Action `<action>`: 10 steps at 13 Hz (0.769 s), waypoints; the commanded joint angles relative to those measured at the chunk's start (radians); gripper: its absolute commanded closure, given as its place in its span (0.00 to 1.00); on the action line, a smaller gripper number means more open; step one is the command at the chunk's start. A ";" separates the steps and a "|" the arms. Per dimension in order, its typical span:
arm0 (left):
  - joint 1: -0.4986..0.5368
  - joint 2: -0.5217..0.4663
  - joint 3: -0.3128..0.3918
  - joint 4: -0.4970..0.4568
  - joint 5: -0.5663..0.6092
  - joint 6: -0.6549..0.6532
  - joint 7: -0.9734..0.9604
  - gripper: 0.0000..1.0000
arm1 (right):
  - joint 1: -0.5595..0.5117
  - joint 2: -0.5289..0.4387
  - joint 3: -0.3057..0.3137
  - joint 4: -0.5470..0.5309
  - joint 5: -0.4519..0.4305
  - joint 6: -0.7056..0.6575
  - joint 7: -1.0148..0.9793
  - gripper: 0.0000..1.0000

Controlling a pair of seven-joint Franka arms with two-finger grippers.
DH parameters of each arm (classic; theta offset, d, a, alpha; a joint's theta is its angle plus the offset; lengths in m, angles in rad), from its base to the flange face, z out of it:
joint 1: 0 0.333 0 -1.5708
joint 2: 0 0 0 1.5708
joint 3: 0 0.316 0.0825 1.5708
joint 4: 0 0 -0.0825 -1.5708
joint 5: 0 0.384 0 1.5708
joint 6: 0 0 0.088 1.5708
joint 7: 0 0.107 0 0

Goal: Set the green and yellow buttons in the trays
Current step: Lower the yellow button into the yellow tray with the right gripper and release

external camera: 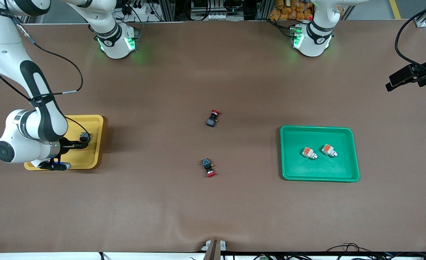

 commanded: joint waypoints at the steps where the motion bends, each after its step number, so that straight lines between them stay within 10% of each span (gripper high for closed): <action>1: -0.008 -0.038 -0.010 -0.037 -0.011 0.008 0.003 0.00 | 0.000 -0.005 0.018 0.006 -0.016 -0.015 0.010 0.00; 10: 0.001 -0.147 -0.058 -0.158 0.072 0.047 0.017 0.00 | 0.081 -0.045 0.143 0.373 -0.005 -0.467 -0.004 0.00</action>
